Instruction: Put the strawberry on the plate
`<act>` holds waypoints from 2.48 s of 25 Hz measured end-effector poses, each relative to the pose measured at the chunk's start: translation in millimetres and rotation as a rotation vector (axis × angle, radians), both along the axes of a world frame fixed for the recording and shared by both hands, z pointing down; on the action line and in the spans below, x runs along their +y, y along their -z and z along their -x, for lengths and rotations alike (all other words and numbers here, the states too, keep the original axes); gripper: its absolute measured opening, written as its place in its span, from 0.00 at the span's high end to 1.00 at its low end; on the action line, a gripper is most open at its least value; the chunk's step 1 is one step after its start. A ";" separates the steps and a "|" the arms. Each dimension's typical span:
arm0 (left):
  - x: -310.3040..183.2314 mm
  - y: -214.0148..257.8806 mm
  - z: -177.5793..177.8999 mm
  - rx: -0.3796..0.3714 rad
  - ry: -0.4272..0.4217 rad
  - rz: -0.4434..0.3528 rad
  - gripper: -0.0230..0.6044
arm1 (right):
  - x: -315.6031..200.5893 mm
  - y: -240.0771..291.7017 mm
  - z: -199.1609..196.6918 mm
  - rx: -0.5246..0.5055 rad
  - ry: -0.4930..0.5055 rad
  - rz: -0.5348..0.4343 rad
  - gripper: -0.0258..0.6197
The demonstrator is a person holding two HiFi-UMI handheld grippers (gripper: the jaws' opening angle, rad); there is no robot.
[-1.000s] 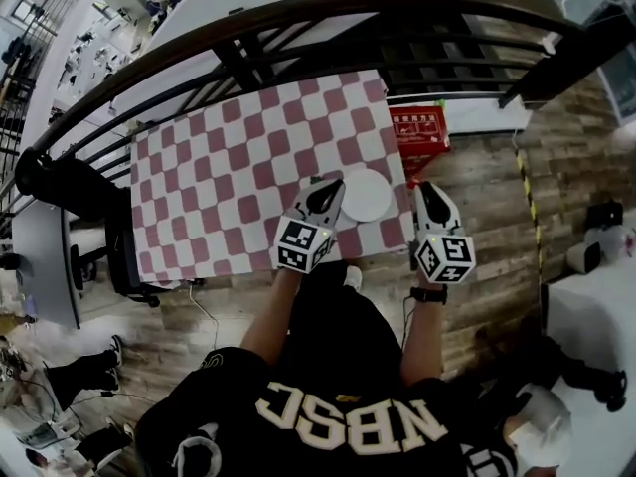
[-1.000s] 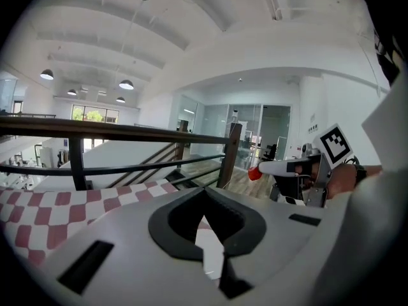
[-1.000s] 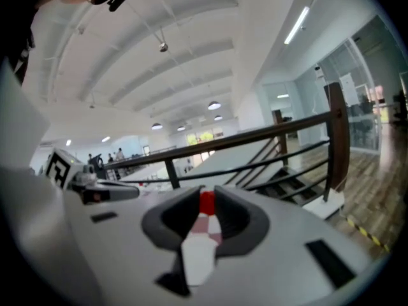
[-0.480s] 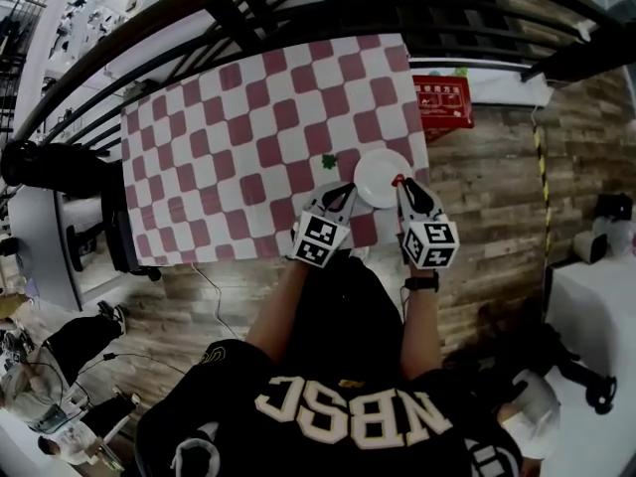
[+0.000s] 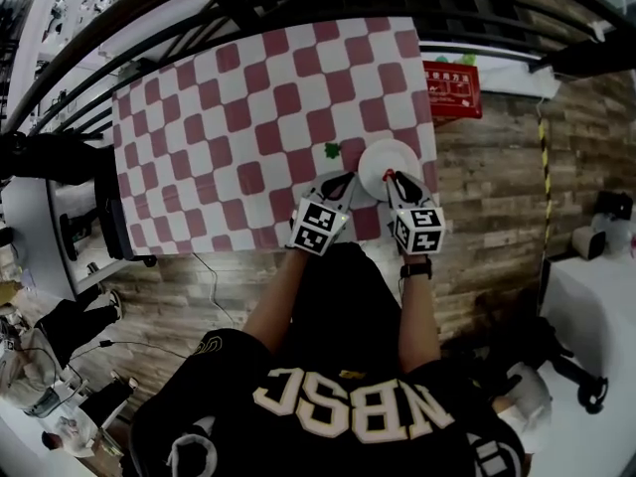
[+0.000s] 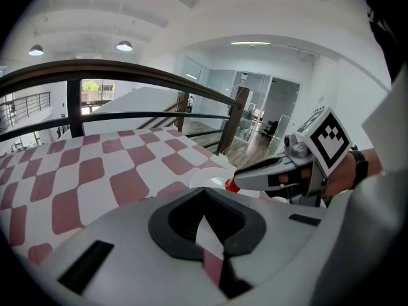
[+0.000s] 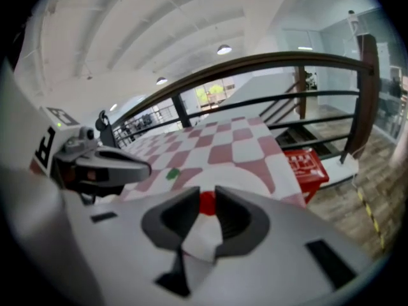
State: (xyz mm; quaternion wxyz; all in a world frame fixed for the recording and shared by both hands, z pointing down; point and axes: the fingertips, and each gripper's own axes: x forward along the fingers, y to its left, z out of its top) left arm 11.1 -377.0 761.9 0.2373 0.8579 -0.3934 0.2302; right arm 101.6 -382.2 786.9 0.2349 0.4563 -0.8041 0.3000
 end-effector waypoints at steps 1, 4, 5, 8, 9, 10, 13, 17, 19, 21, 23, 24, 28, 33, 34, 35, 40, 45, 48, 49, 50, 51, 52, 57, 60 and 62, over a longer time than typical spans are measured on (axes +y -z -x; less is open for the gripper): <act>0.4 -1.4 0.3 0.000 0.001 0.005 0.94 | 0.9 -4.7 1.1 0.003 0.004 0.011 0.84; 1.7 -2.7 0.8 0.005 0.003 0.018 0.94 | 3.3 -15.8 5.0 0.011 0.017 0.043 0.84; 1.9 -2.0 0.7 0.007 0.004 0.021 0.94 | 3.9 -18.6 5.8 0.014 0.016 0.052 0.83; 2.4 4.9 -0.3 0.013 0.002 0.022 0.94 | 7.4 -23.1 7.0 0.032 0.010 0.080 0.83; 2.3 9.5 -1.1 0.014 0.000 0.019 0.94 | 9.6 -23.4 6.9 0.041 0.012 0.090 0.83; 1.4 15.3 -2.0 0.015 -0.002 0.012 0.94 | 11.2 -22.1 6.8 0.047 0.016 0.096 0.83; -8.6 40.4 -6.0 0.021 -0.008 -0.026 0.94 | 6.6 -4.0 7.9 0.027 0.024 0.074 0.82; -26.0 82.3 -14.1 0.041 -0.017 -0.103 0.94 | -10.6 40.3 9.6 -0.006 0.039 -0.020 0.82; -32.2 106.9 -20.1 0.062 -0.023 -0.144 0.94 | -18.5 68.4 9.4 -0.032 0.040 -0.079 0.82; -35.1 134.4 -27.2 0.097 -0.027 -0.182 0.94 | -22.6 99.3 8.5 -0.057 0.038 -0.141 0.82; -36.6 162.4 -33.3 0.135 -0.029 -0.227 0.94 | -25.2 134.2 6.3 -0.080 0.032 -0.219 0.82; -37.6 177.4 -35.7 0.154 -0.028 -0.253 0.94 | -26.2 153.4 4.7 -0.089 0.028 -0.264 0.82; -38.7 241.2 -46.4 0.216 -0.028 -0.364 0.94 | -25.0 237.5 -2.8 -0.124 0.017 -0.457 0.82; -31.0 311.3 -58.7 0.252 -0.024 -0.508 0.94 | -11.9 322.3 -15.6 -0.142 -0.021 -0.658 0.89; -29.2 322.4 -61.2 0.258 -0.022 -0.532 0.94 | -9.2 334.9 -19.0 -0.143 -0.029 -0.689 0.90; -27.6 331.9 -63.4 0.263 -0.019 -0.553 0.94 | -6.5 345.7 -22.5 -0.142 -0.038 -0.716 0.91; -22.9 359.6 -73.0 0.266 -0.005 -0.617 0.94 | 1.8 381.3 -39.4 -0.113 -0.078 -0.799 0.93; -16.8 369.9 -83.1 0.289 0.001 -0.637 0.94 | 4.9 391.3 -54.0 -0.095 -0.107 -0.817 0.93; -12.4 372.9 -87.3 0.296 0.003 -0.646 0.94 | 7.2 390.6 -58.5 -0.083 -0.116 -0.819 0.93; -10.9 372.9 -88.8 0.296 0.000 -0.647 0.94 | 7.8 389.7 -59.3 -0.077 -0.117 -0.819 0.93; -9.5 372.5 -90.2 0.295 -0.003 -0.649 0.94 | 8.1 388.7 -59.9 -0.073 -0.117 -0.819 0.93; -8.3 371.6 -91.5 0.292 -0.005 -0.650 0.94 | 8.5 387.8 -60.6 -0.070 -0.118 -0.818 0.93; -7.1 370.7 -92.6 0.288 -0.006 -0.650 0.94 | 9.3 387.2 -61.6 -0.069 -0.121 -0.817 0.93; -0.1 367.8 -94.0 0.296 0.002 -0.653 0.94 | 14.6 384.1 -68.6 -0.080 -0.147 -0.823 0.93; 6.5 362.7 -97.2 0.297 -0.011 -0.655 0.94 | 14.5 373.4 -75.6 -0.092 -0.178 -0.803 0.93; 10.7 356.9 -96.7 0.290 -0.013 -0.650 0.94 | 13.8 363.7 -78.3 -0.096 -0.191 -0.781 0.93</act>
